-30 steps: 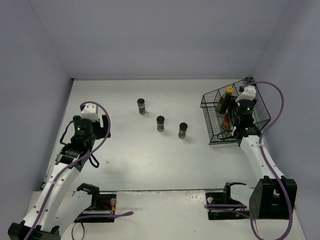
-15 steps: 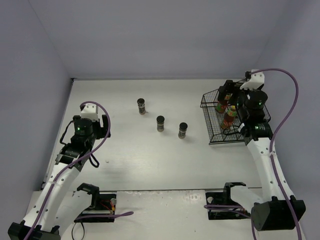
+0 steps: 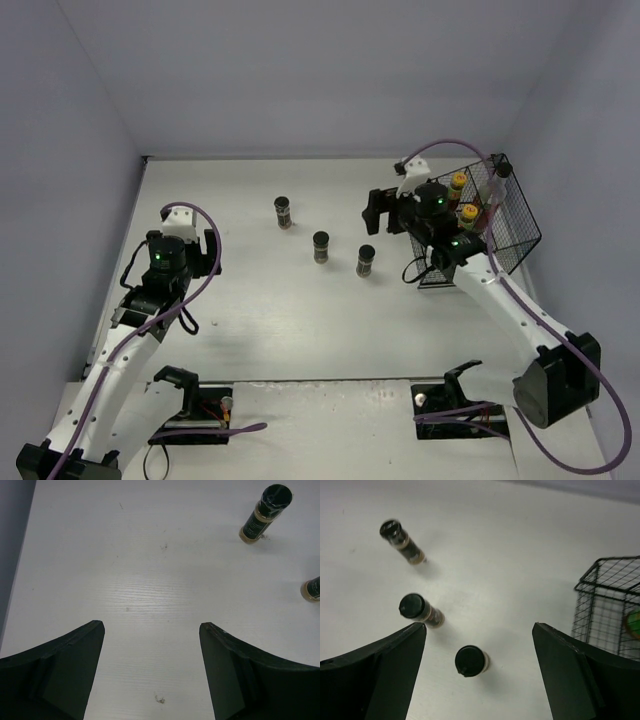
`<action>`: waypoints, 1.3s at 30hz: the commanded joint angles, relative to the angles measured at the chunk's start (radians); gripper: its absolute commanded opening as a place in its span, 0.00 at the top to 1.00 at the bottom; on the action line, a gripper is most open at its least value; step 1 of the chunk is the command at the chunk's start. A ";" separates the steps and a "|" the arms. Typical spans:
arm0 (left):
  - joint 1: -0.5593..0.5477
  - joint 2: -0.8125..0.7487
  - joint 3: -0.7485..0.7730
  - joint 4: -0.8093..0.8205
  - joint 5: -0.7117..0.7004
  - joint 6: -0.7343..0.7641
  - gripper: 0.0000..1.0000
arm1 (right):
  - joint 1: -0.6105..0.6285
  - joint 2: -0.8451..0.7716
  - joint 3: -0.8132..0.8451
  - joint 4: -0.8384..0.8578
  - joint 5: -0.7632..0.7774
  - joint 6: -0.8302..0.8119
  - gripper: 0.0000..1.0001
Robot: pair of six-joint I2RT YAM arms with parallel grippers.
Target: Organize the condiment bottles
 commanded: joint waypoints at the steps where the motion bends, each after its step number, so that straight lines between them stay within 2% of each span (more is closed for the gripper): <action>1: -0.005 0.010 0.018 0.054 0.010 0.006 0.23 | 0.044 0.067 -0.019 0.044 -0.011 0.036 0.10; 8: -0.007 0.010 0.017 0.054 0.008 0.006 0.23 | 0.090 0.191 -0.064 0.064 0.005 0.075 0.17; 18: -0.007 0.005 0.018 0.052 0.010 0.006 0.23 | 0.107 0.234 -0.118 0.050 0.028 0.090 0.29; 20: -0.007 0.005 0.018 0.054 0.010 0.006 0.23 | 0.109 0.239 -0.125 0.050 0.035 0.092 0.34; 25: -0.005 0.004 0.018 0.052 0.007 0.006 0.23 | 0.109 0.247 -0.119 0.036 0.061 0.082 0.57; 28: -0.005 0.003 0.018 0.051 0.005 0.008 0.23 | 0.109 0.230 -0.110 0.033 0.074 0.078 0.74; 29: -0.007 0.003 0.018 0.051 0.007 0.008 0.23 | 0.109 0.224 -0.093 0.029 0.080 0.076 0.83; 33: -0.007 0.004 0.018 0.051 0.007 0.008 0.23 | 0.106 0.196 -0.004 0.001 0.129 0.046 0.93; 39: -0.005 0.003 0.018 0.051 0.003 0.008 0.23 | 0.008 0.185 0.152 -0.025 0.183 0.018 0.96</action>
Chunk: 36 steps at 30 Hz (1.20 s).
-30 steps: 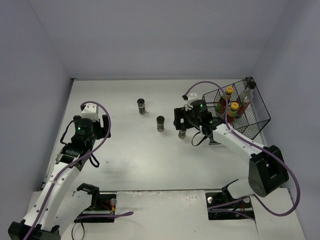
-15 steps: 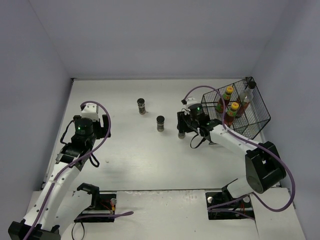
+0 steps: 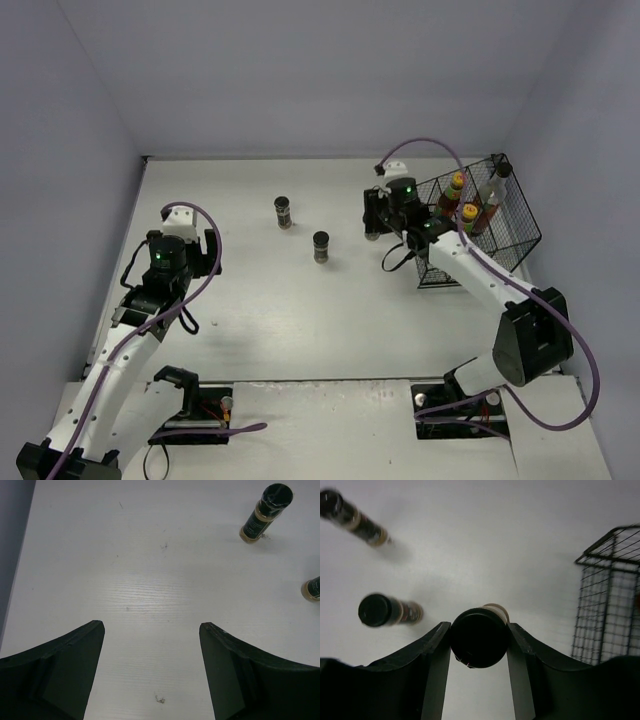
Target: Organize the condiment bottles
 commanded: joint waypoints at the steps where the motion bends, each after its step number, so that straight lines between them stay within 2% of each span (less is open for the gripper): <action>1: -0.005 0.001 0.017 0.051 0.004 0.008 0.23 | -0.083 -0.063 0.136 0.049 0.061 -0.019 0.97; 6: -0.005 -0.001 0.017 0.051 0.002 0.010 0.23 | -0.214 -0.050 0.191 0.089 0.041 -0.002 0.98; 11: -0.005 0.001 0.017 0.051 0.004 0.010 0.23 | -0.284 -0.007 0.240 0.094 0.024 0.003 0.99; 16: -0.007 0.004 0.017 0.052 0.007 0.010 0.23 | -0.353 0.037 0.216 0.123 0.004 0.014 0.99; 24: -0.005 0.007 0.018 0.054 0.012 0.010 0.23 | -0.392 0.100 0.103 0.220 -0.039 0.021 0.99; 27: -0.005 0.009 0.018 0.056 0.013 0.010 0.23 | -0.393 0.129 0.095 0.224 -0.055 0.021 0.94; 30: -0.005 0.008 0.018 0.054 0.013 0.010 0.23 | -0.392 0.146 0.087 0.232 -0.061 0.023 0.83; 31: -0.005 0.010 0.018 0.054 0.013 0.008 0.23 | -0.393 0.149 0.089 0.230 -0.062 0.020 0.74; 32: -0.005 0.010 0.018 0.054 0.013 0.008 0.23 | -0.393 0.152 0.089 0.230 -0.064 0.017 0.70; 33: -0.007 0.010 0.018 0.056 0.015 0.008 0.23 | -0.393 0.154 0.090 0.230 -0.065 0.014 0.60; 36: -0.007 0.009 0.018 0.054 0.015 0.008 0.23 | -0.392 0.151 0.099 0.220 -0.076 0.001 0.45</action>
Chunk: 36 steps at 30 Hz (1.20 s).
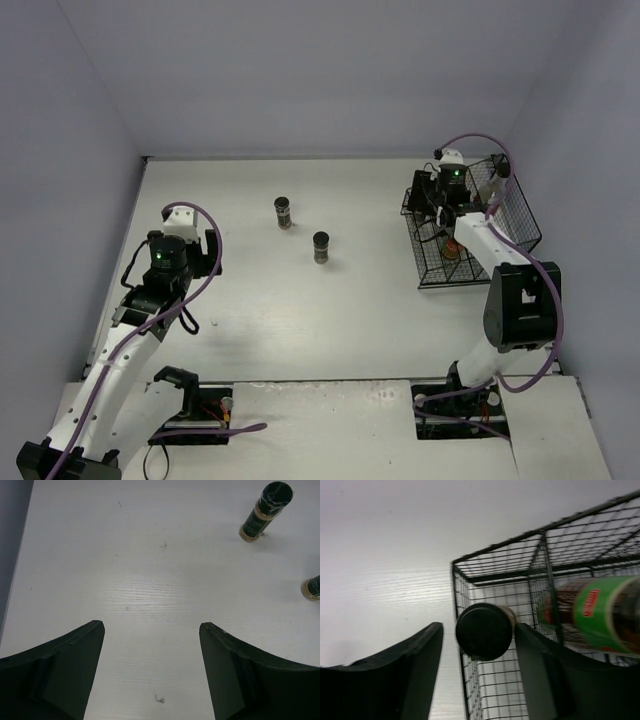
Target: Organize the condiment bottles
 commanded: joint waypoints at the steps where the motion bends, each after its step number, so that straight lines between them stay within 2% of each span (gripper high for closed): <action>1: -0.005 0.004 0.018 0.054 0.011 0.008 0.23 | 0.001 -0.027 0.030 0.084 -0.017 -0.014 0.37; 3: -0.005 0.002 0.018 0.056 0.009 0.008 0.23 | 0.003 -0.044 0.045 0.072 -0.036 -0.028 0.25; 6: -0.005 0.000 0.018 0.054 0.011 0.008 0.23 | 0.018 -0.076 0.082 0.041 -0.047 -0.054 0.16; 12: -0.005 0.000 0.018 0.052 0.011 0.008 0.23 | 0.119 -0.165 0.150 -0.016 -0.023 -0.097 0.09; 15: -0.005 -0.003 0.018 0.054 0.011 0.008 0.23 | 0.202 -0.203 0.162 -0.028 -0.033 -0.118 0.06; 20: -0.005 -0.003 0.018 0.052 0.009 0.008 0.23 | 0.296 -0.216 0.136 -0.020 -0.151 -0.091 0.06; 30: -0.005 -0.004 0.017 0.052 0.006 0.008 0.23 | 0.504 -0.059 0.110 0.014 -0.153 -0.081 0.04; 36: -0.005 -0.006 0.017 0.052 0.006 0.008 0.23 | 0.560 0.041 0.117 0.021 -0.121 -0.074 0.03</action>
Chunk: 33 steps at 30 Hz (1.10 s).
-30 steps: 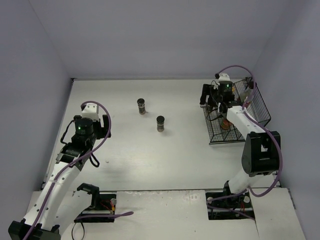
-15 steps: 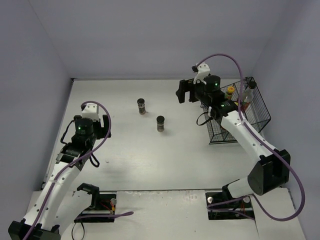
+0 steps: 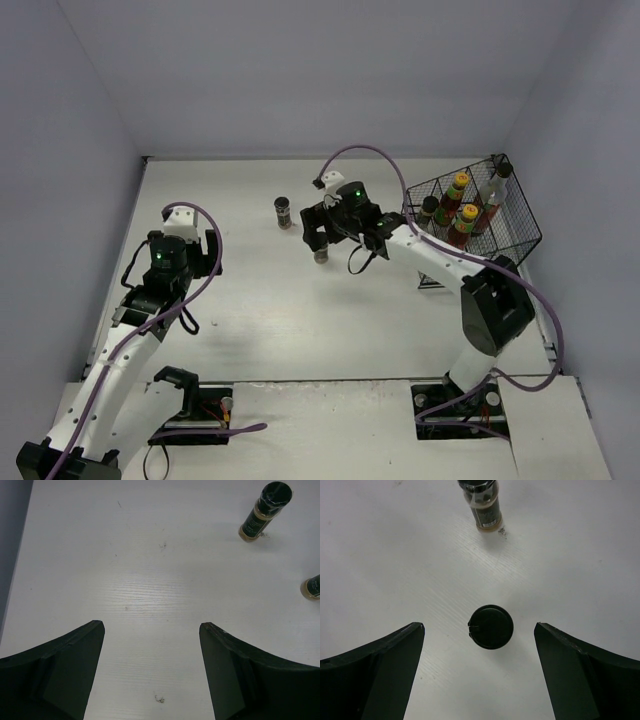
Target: Organize the condiment bottles
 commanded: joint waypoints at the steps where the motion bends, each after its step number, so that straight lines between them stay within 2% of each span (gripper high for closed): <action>1: -0.003 -0.005 0.015 0.052 0.005 0.008 0.23 | 0.018 0.024 0.012 0.070 0.023 0.012 0.03; 8: -0.003 -0.007 0.017 0.052 0.009 0.008 0.23 | 0.039 0.101 -0.005 0.081 0.058 0.011 0.10; 12: -0.003 -0.004 0.015 0.054 0.009 0.006 0.23 | 0.044 0.124 -0.020 0.111 0.084 0.011 0.22; 14: -0.004 -0.005 0.015 0.056 0.009 0.006 0.23 | 0.045 0.126 -0.023 0.119 0.101 0.009 0.32; 15: -0.003 -0.005 0.015 0.054 0.011 0.006 0.23 | 0.045 0.120 -0.028 0.121 0.110 0.011 0.42; 20: -0.003 -0.004 0.017 0.056 0.014 0.005 0.23 | 0.045 0.071 -0.060 0.154 0.164 0.008 0.73; 21: -0.003 -0.004 0.017 0.056 0.014 0.006 0.23 | 0.045 0.063 -0.063 0.154 0.172 0.006 0.82; 23: -0.003 -0.004 0.015 0.056 0.014 0.005 0.23 | 0.045 0.026 -0.074 0.154 0.189 0.003 0.90; 24: -0.003 -0.004 0.017 0.057 0.014 0.005 0.23 | 0.044 0.014 -0.075 0.151 0.221 -0.002 0.99; 33: -0.004 -0.004 0.017 0.054 0.015 0.005 0.23 | -0.053 -0.225 -0.074 0.013 0.353 0.012 1.00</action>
